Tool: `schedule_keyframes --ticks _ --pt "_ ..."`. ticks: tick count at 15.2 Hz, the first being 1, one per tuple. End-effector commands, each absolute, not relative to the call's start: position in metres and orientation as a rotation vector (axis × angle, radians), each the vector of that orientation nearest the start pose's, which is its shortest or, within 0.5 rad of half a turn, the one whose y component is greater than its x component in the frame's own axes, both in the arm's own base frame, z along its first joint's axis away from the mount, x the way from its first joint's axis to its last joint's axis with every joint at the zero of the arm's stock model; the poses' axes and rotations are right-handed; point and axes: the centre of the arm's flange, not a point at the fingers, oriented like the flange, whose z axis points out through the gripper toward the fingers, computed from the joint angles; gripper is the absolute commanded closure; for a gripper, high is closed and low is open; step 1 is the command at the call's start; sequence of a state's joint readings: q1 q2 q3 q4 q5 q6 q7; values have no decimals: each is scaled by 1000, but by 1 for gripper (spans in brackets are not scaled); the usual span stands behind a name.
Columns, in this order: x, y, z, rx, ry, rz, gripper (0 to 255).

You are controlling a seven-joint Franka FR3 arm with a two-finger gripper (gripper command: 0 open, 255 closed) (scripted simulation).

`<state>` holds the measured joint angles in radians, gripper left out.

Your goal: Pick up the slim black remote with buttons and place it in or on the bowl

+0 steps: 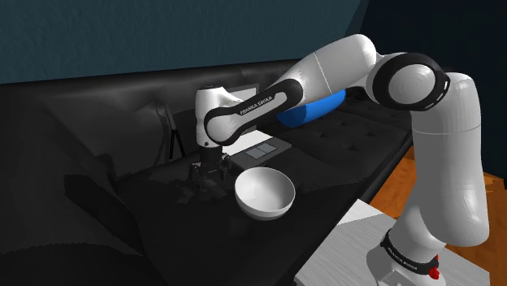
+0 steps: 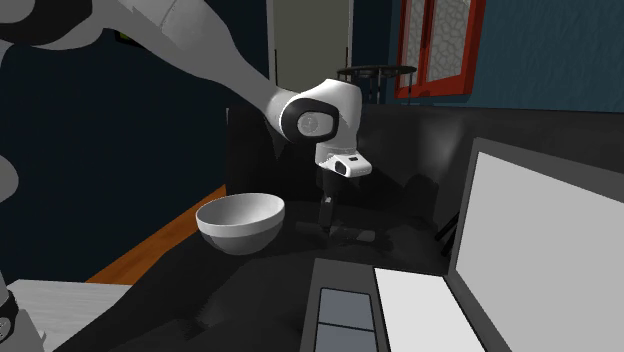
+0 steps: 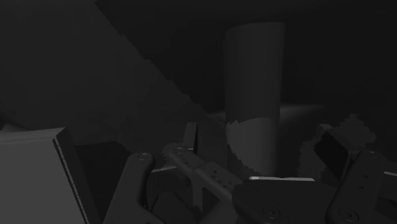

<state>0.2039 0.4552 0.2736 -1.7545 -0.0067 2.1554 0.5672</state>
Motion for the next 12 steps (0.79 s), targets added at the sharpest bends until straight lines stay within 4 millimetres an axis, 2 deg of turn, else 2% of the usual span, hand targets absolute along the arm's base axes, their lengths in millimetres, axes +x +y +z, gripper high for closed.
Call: schedule_keyframes --ticks 1,3,4,12 --pt "587 286 316 -3054 169 137 0" --pt "587 286 316 -3054 169 137 0" --pt "587 286 316 -3054 169 137 255" --pt "587 285 317 -3054 168 137 255"
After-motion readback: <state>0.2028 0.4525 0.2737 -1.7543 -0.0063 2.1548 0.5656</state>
